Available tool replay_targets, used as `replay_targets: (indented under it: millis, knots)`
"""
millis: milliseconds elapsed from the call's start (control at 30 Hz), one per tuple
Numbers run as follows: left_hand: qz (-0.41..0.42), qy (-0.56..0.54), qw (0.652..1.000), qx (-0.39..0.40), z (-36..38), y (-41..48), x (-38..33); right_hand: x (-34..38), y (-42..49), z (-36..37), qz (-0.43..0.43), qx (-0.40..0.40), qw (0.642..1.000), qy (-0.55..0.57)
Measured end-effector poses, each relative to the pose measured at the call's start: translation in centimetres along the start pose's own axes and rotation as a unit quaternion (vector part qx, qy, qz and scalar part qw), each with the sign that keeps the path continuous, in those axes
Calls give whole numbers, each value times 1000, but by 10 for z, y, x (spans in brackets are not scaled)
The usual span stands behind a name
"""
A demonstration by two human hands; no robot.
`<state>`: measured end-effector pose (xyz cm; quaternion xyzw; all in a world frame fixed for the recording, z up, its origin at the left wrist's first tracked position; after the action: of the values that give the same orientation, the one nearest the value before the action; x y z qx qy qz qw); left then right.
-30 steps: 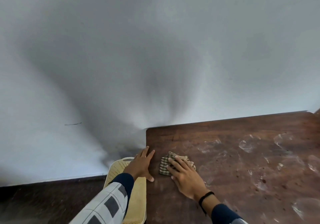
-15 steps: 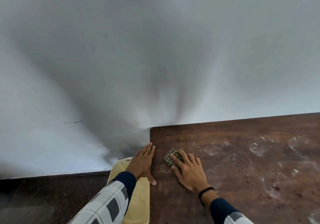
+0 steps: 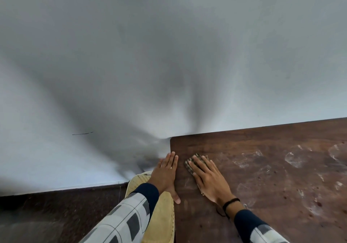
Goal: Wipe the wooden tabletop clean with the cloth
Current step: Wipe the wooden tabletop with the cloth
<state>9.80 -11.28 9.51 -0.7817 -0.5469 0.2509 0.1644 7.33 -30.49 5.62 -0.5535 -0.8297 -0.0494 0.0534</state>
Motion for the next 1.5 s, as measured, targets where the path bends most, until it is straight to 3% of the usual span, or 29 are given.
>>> replay_targets:
  millis: [200,400,633,800,967,1133,1333,1500]
  knots:
    - [-20,22,1000,4,-1,1,-1,5,68,-8,137,20,990,41]
    - [-23,20,1000,8,1,3,-1,17,32,-4,35,13,999,-13]
    - [-14,8,1000,1,0,-2,5,20,96,-6,142,29,989,28]
    - [-28,12,1000,9,0,-4,1,22,56,-2,41,38,998,-7]
    - [-30,13,999,13,-3,-2,0,8,91,-12,141,35,989,9]
    - [-27,7,1000,-1,-2,-6,3,23,94,-2,55,51,997,18]
    - [-28,15,999,5,-2,-3,0,29,112,-8,100,31,994,37]
    - [-29,1,1000,-1,-4,-8,2,15,83,-2,64,27,997,24]
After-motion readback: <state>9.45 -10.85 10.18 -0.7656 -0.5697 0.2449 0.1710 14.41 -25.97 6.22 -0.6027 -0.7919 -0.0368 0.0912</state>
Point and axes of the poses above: each hand's wrist, its own y-axis towards the middle knuckle, its own z-axis out of the palm, x = y × z, the point moved 4 cm from there along y, towards the middle knuckle, and after that the axes turned 12 degrees about -y, right-handed, at the moved point
